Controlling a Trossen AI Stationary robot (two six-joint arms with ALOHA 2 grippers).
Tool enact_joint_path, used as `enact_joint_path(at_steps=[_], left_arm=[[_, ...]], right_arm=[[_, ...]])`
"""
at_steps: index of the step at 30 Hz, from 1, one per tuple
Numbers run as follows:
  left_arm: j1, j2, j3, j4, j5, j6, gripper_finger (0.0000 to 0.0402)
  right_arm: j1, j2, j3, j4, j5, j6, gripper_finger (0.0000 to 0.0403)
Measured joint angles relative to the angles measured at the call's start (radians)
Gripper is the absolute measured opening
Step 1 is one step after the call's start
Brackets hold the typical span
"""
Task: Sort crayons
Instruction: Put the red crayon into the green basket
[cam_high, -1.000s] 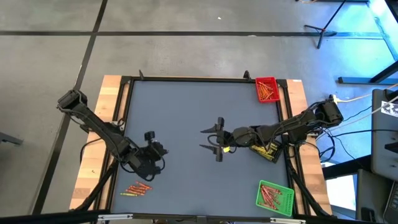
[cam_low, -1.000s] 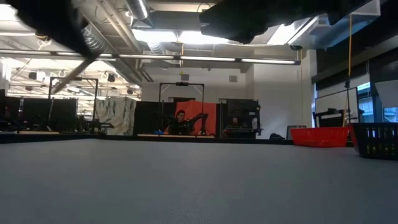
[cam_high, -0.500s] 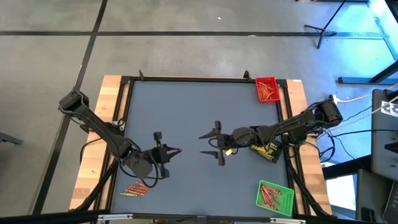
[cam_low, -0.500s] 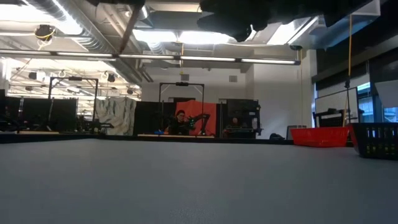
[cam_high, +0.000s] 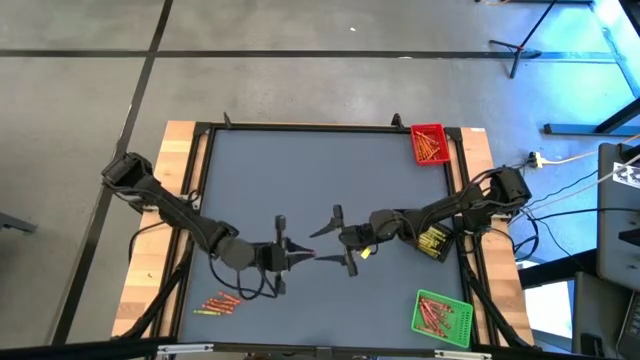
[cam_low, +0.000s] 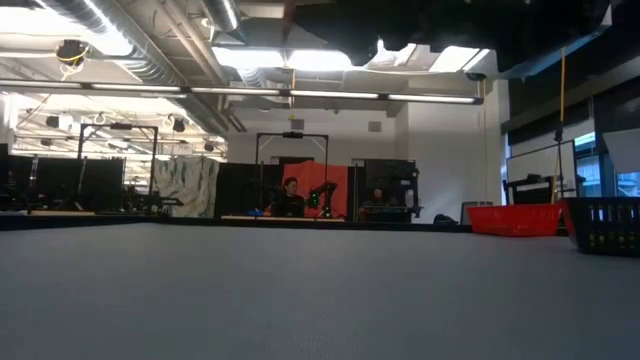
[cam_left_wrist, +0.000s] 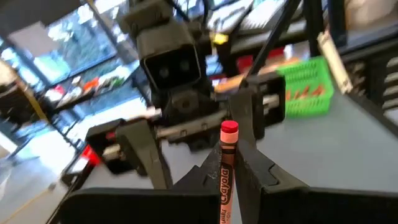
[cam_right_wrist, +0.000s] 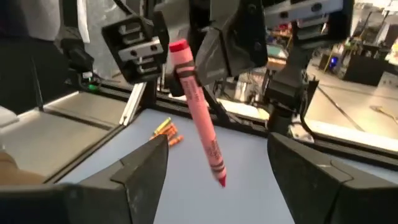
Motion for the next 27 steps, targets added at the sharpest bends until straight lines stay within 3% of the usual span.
enact_joint_path(at_steps=[9,15,18,27], left_arm=[[0.056,0.002,-0.124,0.318,0.063,0.053,0.0008],[0.063,0.002,-0.130,0.326,0.087,0.027,0.0008],[0.062,0.002,-0.130,0.325,0.086,0.025,0.0008],[0.065,0.002,-0.130,0.339,0.092,-0.001,0.0008]], right_arm=[[0.000,0.011,0.000,0.046,-0.075,-0.018,0.0273],[0.000,0.011,0.000,0.040,-0.068,-0.016,0.0262],[0.000,0.011,0.000,0.044,-0.070,-0.016,0.0220],[-0.002,0.011,0.000,0.068,-0.050,-0.013,0.0034]])
